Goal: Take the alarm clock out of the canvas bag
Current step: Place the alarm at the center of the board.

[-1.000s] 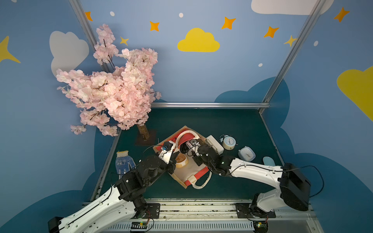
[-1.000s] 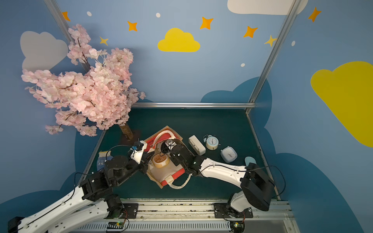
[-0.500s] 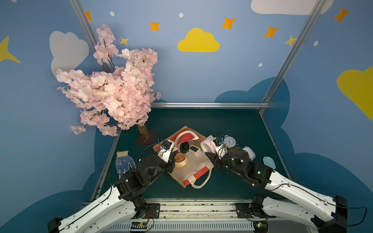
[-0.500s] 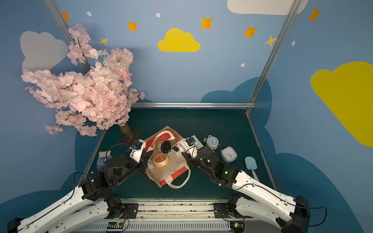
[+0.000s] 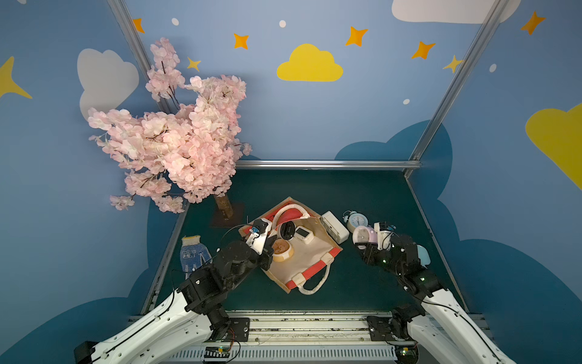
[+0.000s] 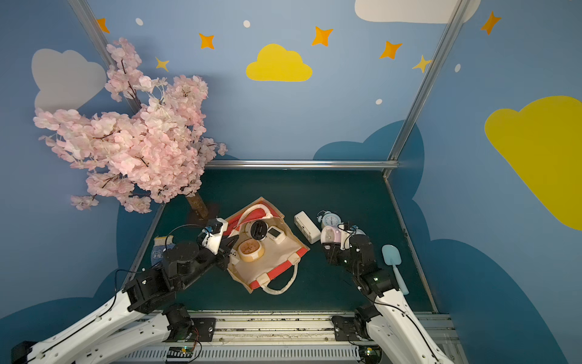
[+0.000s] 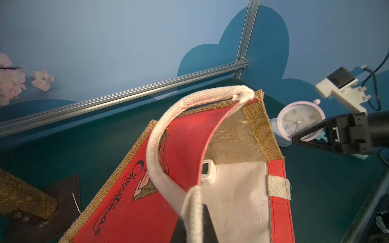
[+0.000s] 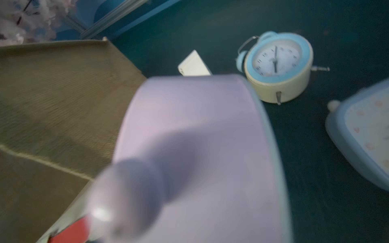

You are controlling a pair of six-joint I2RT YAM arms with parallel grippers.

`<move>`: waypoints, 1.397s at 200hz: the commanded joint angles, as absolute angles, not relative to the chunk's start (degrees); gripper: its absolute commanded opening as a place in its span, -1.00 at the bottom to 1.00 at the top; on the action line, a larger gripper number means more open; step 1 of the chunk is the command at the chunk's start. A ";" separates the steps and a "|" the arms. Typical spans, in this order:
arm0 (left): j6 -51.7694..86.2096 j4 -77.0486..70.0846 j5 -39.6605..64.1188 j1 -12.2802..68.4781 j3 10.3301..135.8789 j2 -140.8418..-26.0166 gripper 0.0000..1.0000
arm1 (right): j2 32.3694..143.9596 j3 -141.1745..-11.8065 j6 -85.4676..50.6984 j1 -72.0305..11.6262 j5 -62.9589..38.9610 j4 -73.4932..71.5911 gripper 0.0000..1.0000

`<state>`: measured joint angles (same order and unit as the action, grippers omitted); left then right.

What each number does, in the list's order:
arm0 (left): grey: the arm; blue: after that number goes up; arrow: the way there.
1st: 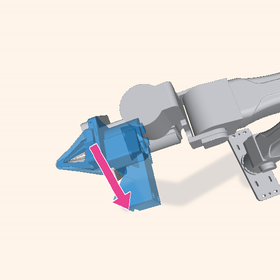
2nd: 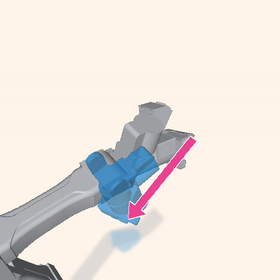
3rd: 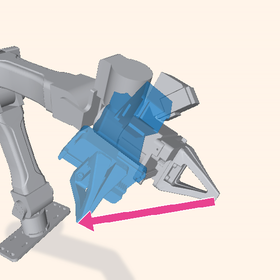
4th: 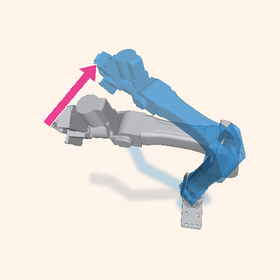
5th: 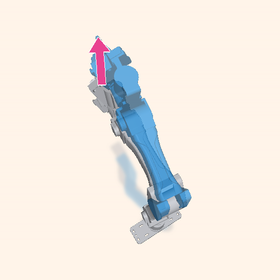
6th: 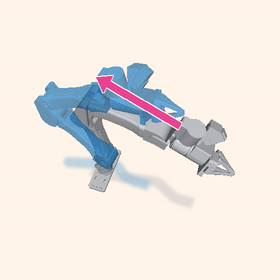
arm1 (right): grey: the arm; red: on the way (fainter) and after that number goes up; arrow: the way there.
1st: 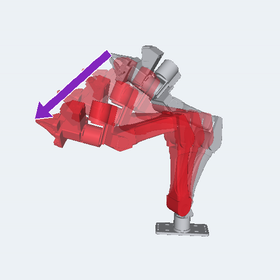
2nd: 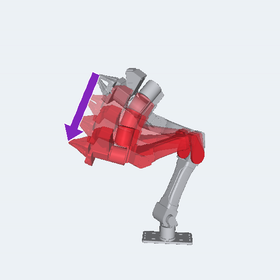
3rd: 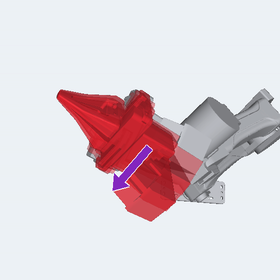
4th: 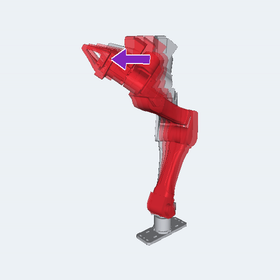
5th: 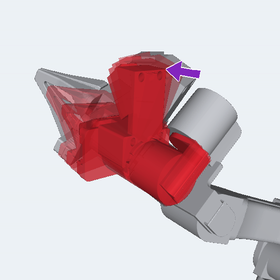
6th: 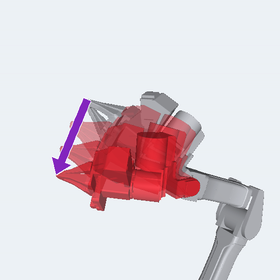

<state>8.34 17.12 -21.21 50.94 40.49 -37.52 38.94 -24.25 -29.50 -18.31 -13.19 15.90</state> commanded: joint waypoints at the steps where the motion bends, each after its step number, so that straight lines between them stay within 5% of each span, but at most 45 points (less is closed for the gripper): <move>1: 8.17 15.12 -19.92 50.79 42.71 -37.45 -0.85 | 41.52 -22.24 -36.34 -13.53 -26.14 9.29 -0.66; 78: 8.26 14.36 -19.09 50.73 42.42 -37.76 -0.85 | 59.18 -20.68 -35.44 -2.21 -34.57 1.89 -0.65; 157: 8.09 14.30 -18.63 50.80 42.58 -37.71 -0.84 | 73.36 -24.52 -32.53 -1.38 -38.40 -1.16 -0.69; 198: 7.56 14.13 -18.67 50.75 42.86 -38.15 -0.84 | 74.14 -24.29 -30.65 -1.15 -39.48 -0.38 -0.50; 251: 6.94 14.47 -18.43 50.76 43.41 -37.98 -0.84 | 79.88 -29.99 -28.10 -0.70 -38.55 8.62 0.11; 279: 6.47 14.04 -18.03 50.80 43.03 -37.62 -0.84 | 78.36 -29.15 -28.41 -0.49 -36.60 10.73 0.24</move>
